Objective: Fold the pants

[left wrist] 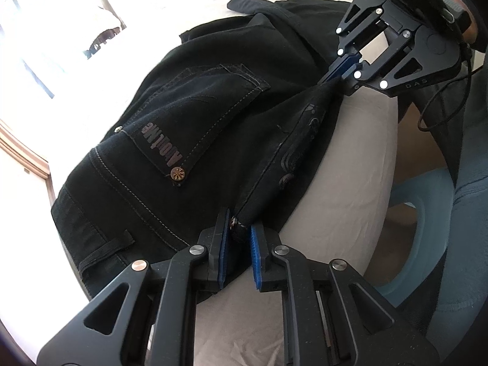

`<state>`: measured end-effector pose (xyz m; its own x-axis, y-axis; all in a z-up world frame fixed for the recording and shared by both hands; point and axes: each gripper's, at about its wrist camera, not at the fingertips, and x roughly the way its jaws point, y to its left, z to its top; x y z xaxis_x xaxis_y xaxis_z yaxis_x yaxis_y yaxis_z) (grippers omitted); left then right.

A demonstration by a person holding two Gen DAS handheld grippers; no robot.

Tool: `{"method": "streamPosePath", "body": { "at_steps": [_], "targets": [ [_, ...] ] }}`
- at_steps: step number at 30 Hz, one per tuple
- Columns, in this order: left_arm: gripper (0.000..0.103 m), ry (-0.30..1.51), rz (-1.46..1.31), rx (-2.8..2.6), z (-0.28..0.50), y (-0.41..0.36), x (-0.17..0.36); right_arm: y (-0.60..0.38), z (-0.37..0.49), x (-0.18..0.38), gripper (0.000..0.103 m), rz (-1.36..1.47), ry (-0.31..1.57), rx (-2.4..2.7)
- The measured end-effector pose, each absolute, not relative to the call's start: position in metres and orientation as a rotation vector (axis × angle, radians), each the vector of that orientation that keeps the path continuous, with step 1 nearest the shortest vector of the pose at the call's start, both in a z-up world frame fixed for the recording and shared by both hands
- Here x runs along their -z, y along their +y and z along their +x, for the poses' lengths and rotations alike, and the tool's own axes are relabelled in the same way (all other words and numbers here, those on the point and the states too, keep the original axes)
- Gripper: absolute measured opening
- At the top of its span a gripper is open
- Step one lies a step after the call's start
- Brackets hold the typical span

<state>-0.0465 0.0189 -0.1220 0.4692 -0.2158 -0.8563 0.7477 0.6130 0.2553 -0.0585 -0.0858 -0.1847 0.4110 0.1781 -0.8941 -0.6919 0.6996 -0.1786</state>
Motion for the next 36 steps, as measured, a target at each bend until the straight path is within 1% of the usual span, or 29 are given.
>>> {"method": "streamPosePath", "body": {
  "at_steps": [1, 2, 3, 4, 5, 6, 7, 8, 9, 12, 16, 19, 22, 24, 25, 28, 31, 33, 36],
  "targets": [
    [0.014, 0.903, 0.683, 0.646, -0.048, 0.019, 0.12, -0.089, -0.058, 0.185, 0.01, -0.57, 1.0, -0.583],
    [0.015, 0.916, 0.671, 0.653, -0.048, 0.02, 0.118, -0.09, -0.058, 0.185, 0.013, -0.556, 0.999, -0.579],
    [0.02, 0.935, 0.645, 0.659, -0.048, 0.023, 0.114, -0.092, -0.057, 0.183, 0.017, -0.54, 1.001, -0.573],
    [0.031, 0.944, 0.626, 0.663, -0.049, 0.025, 0.11, -0.097, -0.055, 0.181, 0.02, -0.519, 1.005, -0.566],
    [0.043, 0.954, 0.581, 0.674, -0.049, 0.03, 0.103, -0.099, -0.054, 0.18, 0.028, -0.509, 1.005, -0.561],
    [0.072, 0.956, 0.558, 0.681, -0.05, 0.033, 0.099, -0.102, -0.053, 0.178, 0.038, -0.497, 1.004, -0.552],
    [0.079, 0.952, 0.532, 0.685, -0.051, 0.037, 0.093, -0.107, -0.053, 0.176, 0.043, -0.485, 1.002, -0.544],
    [0.079, 0.952, 0.507, 0.684, -0.051, 0.041, 0.087, -0.111, -0.052, 0.173, 0.05, -0.468, 1.002, -0.543],
    [0.079, 0.967, 0.486, 0.677, -0.05, 0.045, 0.081, -0.115, -0.052, 0.17, 0.054, -0.445, 1.008, -0.549],
    [0.079, 0.958, 0.434, 0.65, -0.047, 0.05, 0.065, -0.119, -0.054, 0.158, 0.055, -0.421, 1.007, -0.554],
    [0.079, 0.871, 0.32, 0.632, -0.033, 0.036, 0.039, -0.121, -0.05, 0.133, 0.055, -0.338, 0.949, -0.575],
    [0.079, 0.851, 0.277, 0.596, -0.013, 0.018, 0.039, -0.115, -0.041, 0.131, 0.055, -0.296, 0.93, -0.573],
    [0.079, 0.921, 0.258, 0.573, 0.011, 0.001, 0.068, -0.116, -0.03, 0.153, 0.055, -0.28, 0.976, -0.568],
    [0.078, 1.062, 0.302, 0.517, 0.025, -0.007, 0.11, -0.129, -0.027, 0.191, 0.055, -0.263, 1.073, -0.534],
    [0.078, 1.08, 0.326, 0.496, 0.024, -0.009, 0.121, -0.135, -0.027, 0.192, 0.055, -0.221, 1.059, -0.535],
    [0.078, 1.064, 0.298, 0.5, 0.02, -0.009, 0.115, -0.147, -0.028, 0.18, 0.055, -0.165, 1.071, -0.539],
    [0.078, 1.019, 0.254, 0.499, 0.02, -0.006, 0.093, -0.179, -0.023, 0.145, 0.055, -0.046, 1.002, -0.538],
    [0.078, 0.991, 0.232, 0.502, 0.025, -0.011, 0.083, -0.22, -0.002, 0.115, 0.055, 0.078, 0.94, -0.473],
    [0.078, 0.999, 0.209, 0.495, 0.037, -0.025, 0.083, -0.284, 0.033, 0.094, 0.056, 0.218, 0.898, -0.329]
  ]
}}
